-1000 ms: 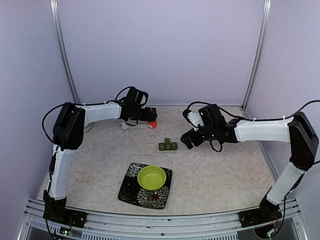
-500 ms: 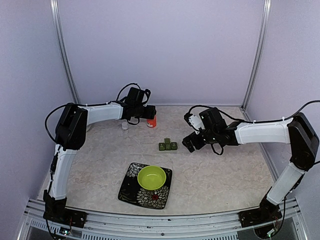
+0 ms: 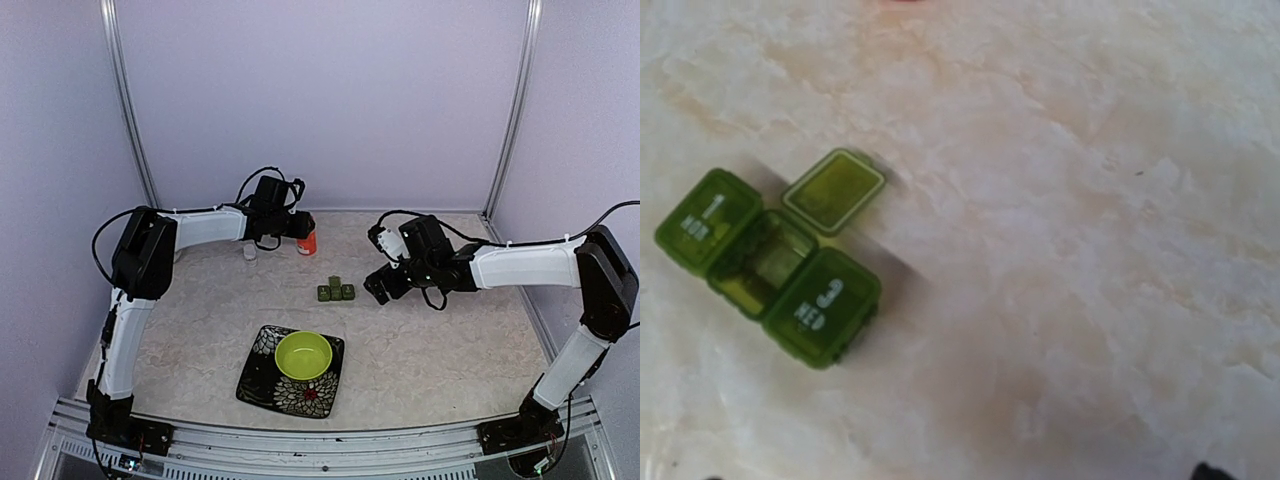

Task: Sort the pills into containers
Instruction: Pick up the pill bottle from the center of the board, then pass from the left arm to the right

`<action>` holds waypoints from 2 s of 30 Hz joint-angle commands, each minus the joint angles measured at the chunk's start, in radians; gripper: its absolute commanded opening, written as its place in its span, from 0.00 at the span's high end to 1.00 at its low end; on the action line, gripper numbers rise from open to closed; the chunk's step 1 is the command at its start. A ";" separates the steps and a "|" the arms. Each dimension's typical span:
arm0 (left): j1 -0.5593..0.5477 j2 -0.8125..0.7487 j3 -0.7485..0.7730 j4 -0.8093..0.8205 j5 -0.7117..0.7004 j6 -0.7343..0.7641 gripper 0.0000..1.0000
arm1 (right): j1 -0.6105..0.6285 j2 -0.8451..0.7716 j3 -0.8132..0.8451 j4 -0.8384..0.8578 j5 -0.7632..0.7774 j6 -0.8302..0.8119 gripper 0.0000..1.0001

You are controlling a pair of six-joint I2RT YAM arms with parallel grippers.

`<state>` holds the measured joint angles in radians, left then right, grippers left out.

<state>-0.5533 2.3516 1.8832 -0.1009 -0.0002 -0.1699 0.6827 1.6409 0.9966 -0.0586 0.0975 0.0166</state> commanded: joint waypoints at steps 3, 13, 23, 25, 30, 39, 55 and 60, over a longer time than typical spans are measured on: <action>-0.011 -0.127 -0.074 0.026 0.159 0.012 0.70 | -0.025 -0.063 -0.043 0.079 -0.128 -0.024 0.00; -0.057 -0.400 -0.349 0.228 0.458 0.023 0.72 | -0.062 -0.271 -0.218 0.322 -0.464 0.004 0.00; -0.152 -0.552 -0.465 0.368 0.770 -0.008 0.73 | -0.109 -0.468 -0.454 0.742 -0.727 0.121 0.00; -0.178 -0.566 -0.475 0.393 0.814 -0.026 0.73 | -0.110 -0.506 -0.506 0.826 -0.732 0.141 0.00; -0.230 -0.597 -0.540 0.577 0.940 -0.100 0.73 | -0.111 -0.532 -0.556 0.996 -0.800 0.222 0.01; -0.291 -0.610 -0.599 0.817 0.948 -0.173 0.72 | -0.110 -0.457 -0.583 1.243 -0.888 0.395 0.04; -0.325 -0.556 -0.562 0.834 0.874 -0.178 0.72 | -0.091 -0.378 -0.545 1.285 -0.894 0.435 0.12; -0.334 -0.535 -0.544 0.833 0.872 -0.184 0.72 | -0.087 -0.357 -0.526 1.288 -0.903 0.436 0.17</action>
<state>-0.8742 1.7935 1.2991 0.6888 0.8818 -0.3412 0.5873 1.2652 0.4385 1.2003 -0.7895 0.4438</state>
